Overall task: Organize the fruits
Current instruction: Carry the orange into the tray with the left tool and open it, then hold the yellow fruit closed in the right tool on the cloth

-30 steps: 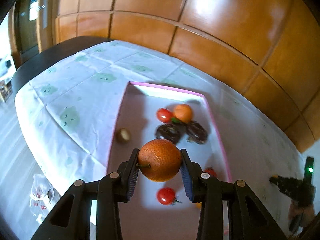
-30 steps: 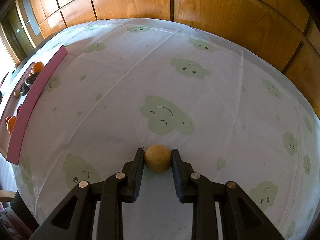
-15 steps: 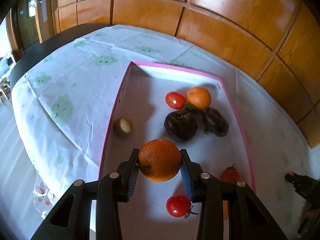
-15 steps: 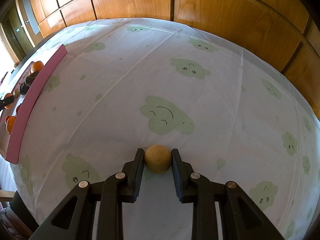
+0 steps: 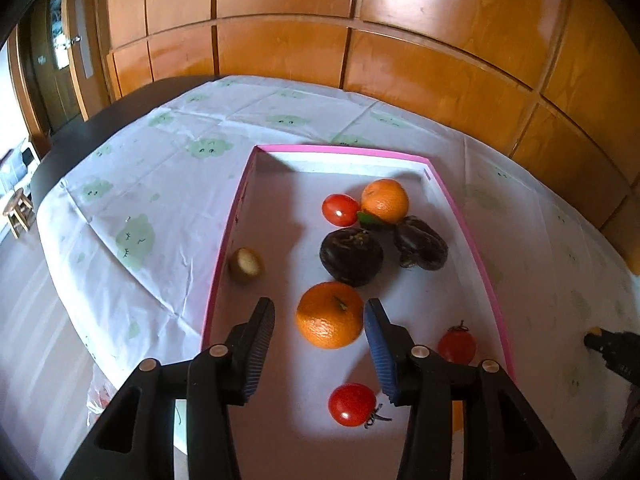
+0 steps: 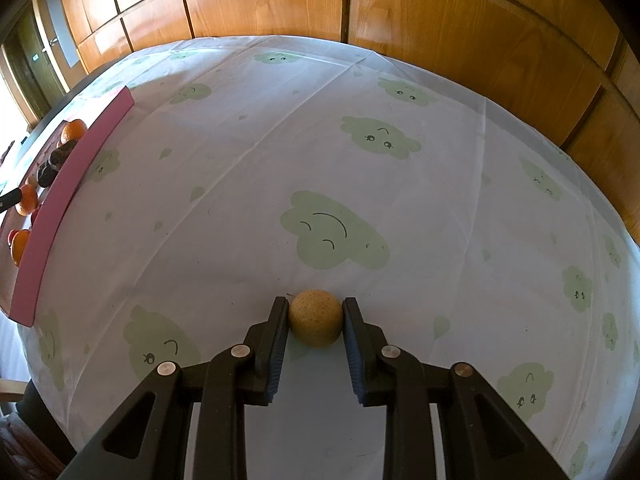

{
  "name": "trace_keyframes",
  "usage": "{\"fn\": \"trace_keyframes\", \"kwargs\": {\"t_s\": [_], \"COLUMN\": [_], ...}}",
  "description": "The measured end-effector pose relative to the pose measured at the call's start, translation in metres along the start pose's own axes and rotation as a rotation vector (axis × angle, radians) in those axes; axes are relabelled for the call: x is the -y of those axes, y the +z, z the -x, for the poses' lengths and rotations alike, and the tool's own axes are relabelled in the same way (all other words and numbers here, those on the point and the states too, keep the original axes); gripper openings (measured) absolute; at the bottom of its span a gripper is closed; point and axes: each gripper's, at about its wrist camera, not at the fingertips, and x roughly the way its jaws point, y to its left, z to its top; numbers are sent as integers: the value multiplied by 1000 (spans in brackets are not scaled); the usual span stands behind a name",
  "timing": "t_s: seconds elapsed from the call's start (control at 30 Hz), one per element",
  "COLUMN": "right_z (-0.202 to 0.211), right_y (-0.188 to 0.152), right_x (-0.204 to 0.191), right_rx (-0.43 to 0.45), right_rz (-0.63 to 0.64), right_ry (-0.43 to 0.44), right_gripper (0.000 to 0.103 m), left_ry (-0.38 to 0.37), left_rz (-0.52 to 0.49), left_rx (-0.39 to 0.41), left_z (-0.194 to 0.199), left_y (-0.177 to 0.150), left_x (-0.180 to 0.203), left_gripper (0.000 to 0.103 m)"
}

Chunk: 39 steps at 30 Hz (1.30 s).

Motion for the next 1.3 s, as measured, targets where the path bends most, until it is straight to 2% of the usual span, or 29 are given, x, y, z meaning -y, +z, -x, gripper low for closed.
{"fn": "trace_keyframes", "kwargs": {"t_s": [0.97, 1.1, 1.23, 1.3], "right_z": [-1, -2, -3, -3], "right_y": [3, 5, 6, 7], "right_x": [4, 8, 12, 18], "right_rx": [-16, -23, -27, -30], "right_rz": [-29, -48, -74, -119], "right_ry": [16, 35, 77, 125], "right_gripper": [27, 29, 37, 38], "left_ry": [-25, -31, -33, -33], "left_rz": [-41, -52, -66, -70], "left_rx": [21, 26, 38, 45], "left_z": [19, 22, 25, 27], "left_y": [-19, -20, -20, -20], "left_x": [30, 35, 39, 40], "left_gripper": [48, 50, 51, 52]}}
